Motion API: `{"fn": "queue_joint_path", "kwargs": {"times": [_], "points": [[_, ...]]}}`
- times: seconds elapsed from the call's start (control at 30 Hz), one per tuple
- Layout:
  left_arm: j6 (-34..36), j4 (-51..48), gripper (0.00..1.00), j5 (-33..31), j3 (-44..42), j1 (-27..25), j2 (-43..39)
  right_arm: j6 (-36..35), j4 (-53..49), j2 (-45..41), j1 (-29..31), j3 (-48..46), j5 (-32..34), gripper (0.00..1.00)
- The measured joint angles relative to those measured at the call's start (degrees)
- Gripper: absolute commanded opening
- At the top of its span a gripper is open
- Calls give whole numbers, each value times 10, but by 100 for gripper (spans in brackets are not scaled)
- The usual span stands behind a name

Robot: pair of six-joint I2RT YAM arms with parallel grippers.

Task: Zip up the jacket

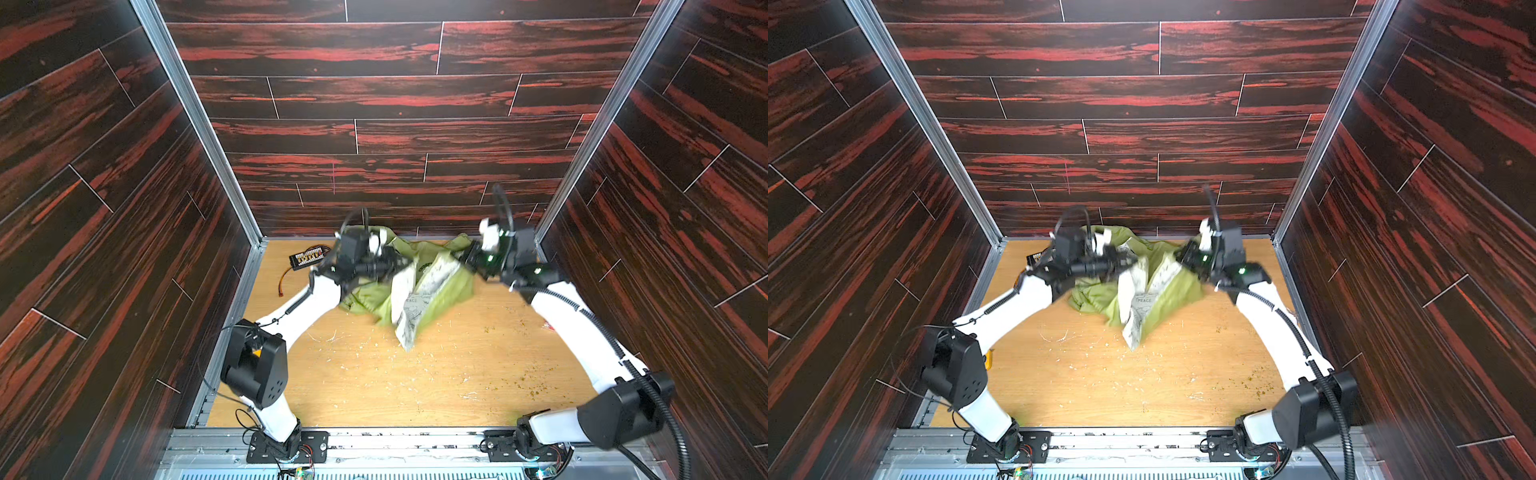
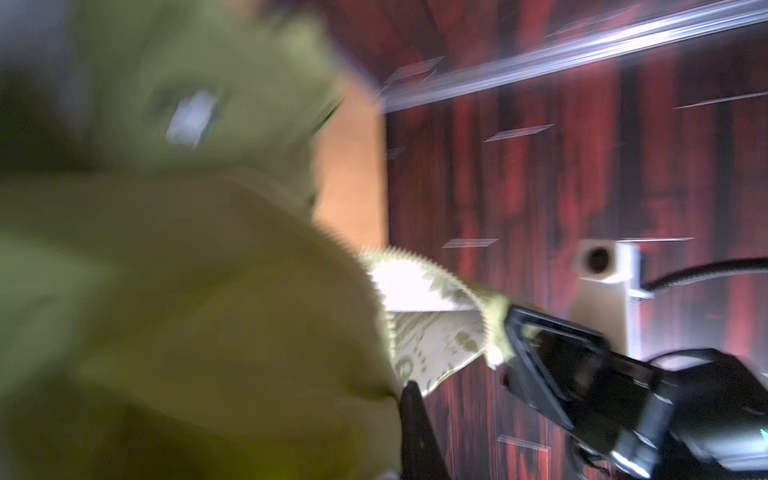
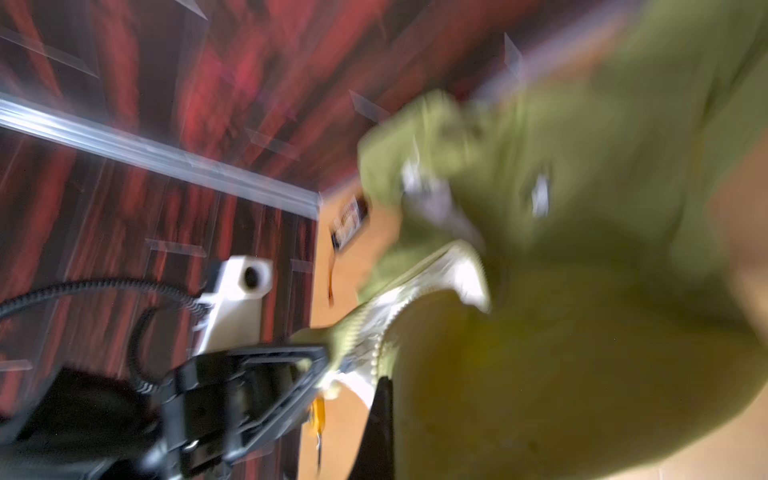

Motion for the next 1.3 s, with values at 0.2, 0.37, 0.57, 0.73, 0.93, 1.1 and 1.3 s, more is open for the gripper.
{"fn": "queue_joint_path", "kwargs": {"times": [0.2,0.37,0.57,0.73,0.93,1.1,1.3], "points": [[34,25,0,-17,40,15,-32,-54,-18,20,1,113,50,0],[-6,125,0,-43,-201,6,-76,-60,3,20,16,-23,33,0],[-43,155,0,-72,-359,-10,-74,-23,28,19,43,-231,-5,0],[-59,200,0,-80,-382,-22,-82,12,90,-25,67,-333,-18,0],[-64,226,0,-82,-382,-31,-90,36,175,-59,65,-338,-61,0],[-69,233,0,-88,-387,-40,-90,73,262,-56,71,-380,-123,0],[-78,249,0,-110,-443,-42,-101,107,301,-23,111,-459,-144,0]]}}
